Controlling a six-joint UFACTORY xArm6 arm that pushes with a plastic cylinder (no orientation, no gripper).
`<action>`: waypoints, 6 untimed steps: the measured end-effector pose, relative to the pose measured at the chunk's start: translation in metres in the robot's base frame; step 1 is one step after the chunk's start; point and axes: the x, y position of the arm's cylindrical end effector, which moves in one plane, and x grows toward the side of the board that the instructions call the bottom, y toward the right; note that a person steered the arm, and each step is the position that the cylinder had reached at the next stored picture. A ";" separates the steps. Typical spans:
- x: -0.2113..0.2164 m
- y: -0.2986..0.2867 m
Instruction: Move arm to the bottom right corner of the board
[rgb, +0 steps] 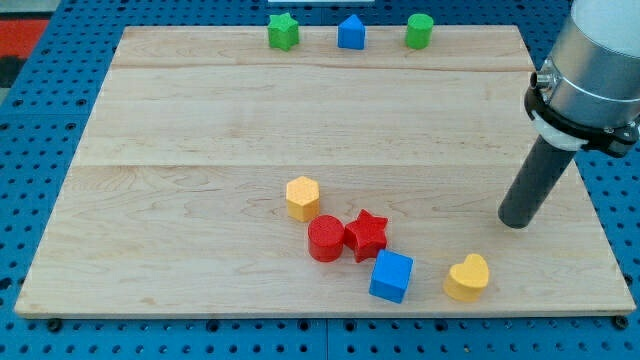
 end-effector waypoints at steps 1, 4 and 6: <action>0.014 0.007; 0.096 0.087; 0.096 0.007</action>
